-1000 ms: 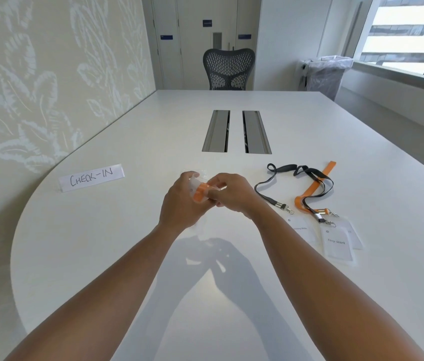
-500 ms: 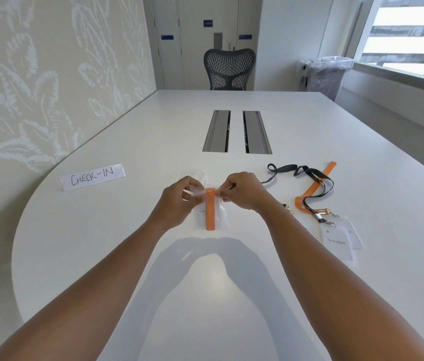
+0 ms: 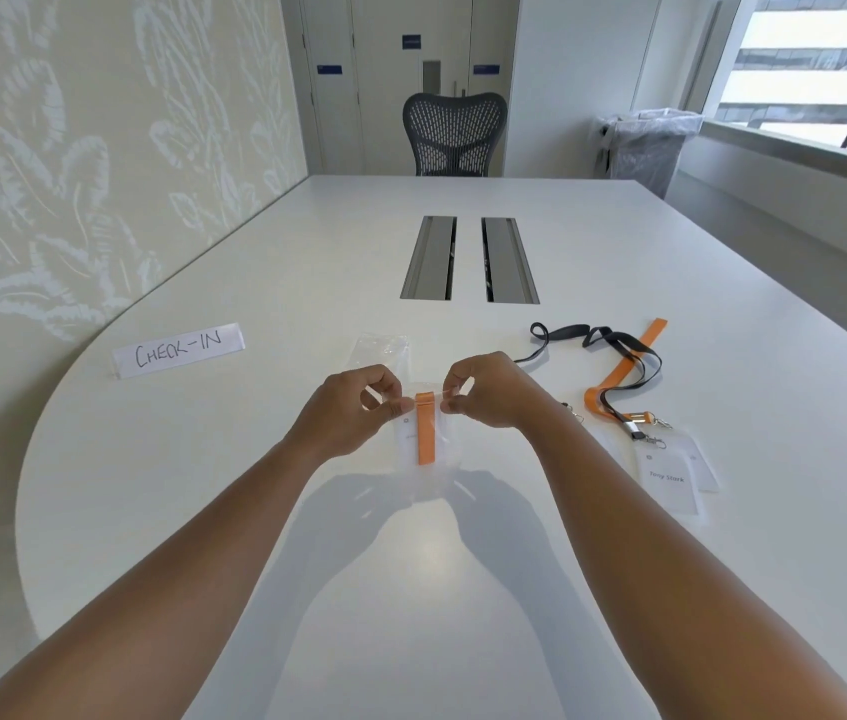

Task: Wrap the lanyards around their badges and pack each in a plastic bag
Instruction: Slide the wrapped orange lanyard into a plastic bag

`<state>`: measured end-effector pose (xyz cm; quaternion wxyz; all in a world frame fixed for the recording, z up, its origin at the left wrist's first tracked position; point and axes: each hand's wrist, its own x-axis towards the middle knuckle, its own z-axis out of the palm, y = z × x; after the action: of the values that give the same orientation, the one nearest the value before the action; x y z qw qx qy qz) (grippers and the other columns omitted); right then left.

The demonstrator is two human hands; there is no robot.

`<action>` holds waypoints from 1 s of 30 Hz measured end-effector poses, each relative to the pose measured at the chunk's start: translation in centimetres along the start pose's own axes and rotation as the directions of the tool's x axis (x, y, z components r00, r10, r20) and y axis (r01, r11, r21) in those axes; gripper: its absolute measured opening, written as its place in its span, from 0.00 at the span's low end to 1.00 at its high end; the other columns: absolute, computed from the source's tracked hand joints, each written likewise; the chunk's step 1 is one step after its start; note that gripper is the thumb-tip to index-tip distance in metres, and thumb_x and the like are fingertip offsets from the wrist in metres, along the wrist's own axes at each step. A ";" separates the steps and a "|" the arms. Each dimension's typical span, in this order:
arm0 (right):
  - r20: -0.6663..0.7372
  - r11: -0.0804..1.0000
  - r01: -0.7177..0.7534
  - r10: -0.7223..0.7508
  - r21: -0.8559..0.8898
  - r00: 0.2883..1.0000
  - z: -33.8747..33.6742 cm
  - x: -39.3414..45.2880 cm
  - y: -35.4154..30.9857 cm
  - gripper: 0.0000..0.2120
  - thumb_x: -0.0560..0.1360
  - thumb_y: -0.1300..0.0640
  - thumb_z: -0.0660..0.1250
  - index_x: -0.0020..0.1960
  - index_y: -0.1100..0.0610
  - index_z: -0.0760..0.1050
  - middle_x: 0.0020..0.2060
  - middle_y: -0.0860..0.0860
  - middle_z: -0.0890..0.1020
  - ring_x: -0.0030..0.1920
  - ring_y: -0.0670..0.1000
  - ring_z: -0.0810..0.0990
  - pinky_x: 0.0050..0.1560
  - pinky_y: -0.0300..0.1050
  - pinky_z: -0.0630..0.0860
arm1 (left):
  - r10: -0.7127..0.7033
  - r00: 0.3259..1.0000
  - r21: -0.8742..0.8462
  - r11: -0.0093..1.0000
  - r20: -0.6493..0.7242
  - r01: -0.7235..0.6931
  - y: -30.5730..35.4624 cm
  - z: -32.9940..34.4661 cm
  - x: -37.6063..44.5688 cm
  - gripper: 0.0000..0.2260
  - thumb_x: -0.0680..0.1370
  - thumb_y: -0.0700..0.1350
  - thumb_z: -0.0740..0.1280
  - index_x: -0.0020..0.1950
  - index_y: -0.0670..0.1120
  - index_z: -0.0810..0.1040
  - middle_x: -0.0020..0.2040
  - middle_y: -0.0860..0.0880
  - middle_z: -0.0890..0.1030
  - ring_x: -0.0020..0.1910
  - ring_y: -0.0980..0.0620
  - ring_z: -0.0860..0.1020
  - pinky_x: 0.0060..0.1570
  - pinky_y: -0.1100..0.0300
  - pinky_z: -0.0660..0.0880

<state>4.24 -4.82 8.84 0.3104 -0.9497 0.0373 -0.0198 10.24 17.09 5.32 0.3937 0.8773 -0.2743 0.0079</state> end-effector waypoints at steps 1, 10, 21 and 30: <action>0.001 1.000 -0.004 0.004 0.023 1.000 0.1 -0.1 0.0 0.07 0.71 0.52 0.76 0.38 0.47 0.79 0.42 0.42 0.80 0.40 0.47 0.78 0.38 0.40 0.74 | 0.007 1.000 -0.022 1.000 0.006 -0.007 0.0 0.0 0.1 0.08 0.74 0.60 0.74 0.44 0.59 0.79 0.45 0.65 0.81 0.40 0.60 0.81 0.40 0.61 0.75; -0.087 0.967 -0.057 0.081 0.250 0.993 0.3 -0.3 0.0 0.06 0.72 0.49 0.76 0.38 0.48 0.82 0.34 0.45 0.80 0.34 0.49 0.79 0.31 0.37 0.70 | -0.075 0.993 -0.273 0.961 -0.089 0.049 0.3 0.1 0.9 0.03 0.74 0.47 0.78 0.43 0.53 0.85 0.42 0.58 0.86 0.39 0.63 0.81 0.42 0.75 0.72; -0.160 0.897 -0.018 0.098 0.442 0.982 1.5 -0.6 0.8 0.08 0.72 0.56 0.76 0.45 0.49 0.78 0.41 0.51 0.85 0.35 0.47 0.80 0.38 0.40 0.78 | -0.244 0.970 -0.477 0.850 0.016 0.222 0.3 0.2 1.2 0.08 0.71 0.46 0.80 0.48 0.52 0.86 0.42 0.55 0.87 0.41 0.65 0.82 0.41 0.75 0.73; -0.078 0.901 -0.048 0.091 0.432 0.993 1.9 -0.9 1.3 0.08 0.77 0.63 0.67 0.48 0.53 0.83 0.40 0.54 0.85 0.42 0.50 0.85 0.39 0.40 0.79 | -0.266 0.964 -0.560 0.799 0.000 0.221 -0.8 0.7 0.3 0.09 0.74 0.44 0.77 0.53 0.50 0.86 0.46 0.55 0.87 0.46 0.62 0.83 0.50 0.70 0.77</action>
<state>3.34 -4.67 6.50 0.5100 -0.8541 0.0809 -0.0622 10.77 16.93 4.35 0.6393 0.7521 -0.1340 -0.0883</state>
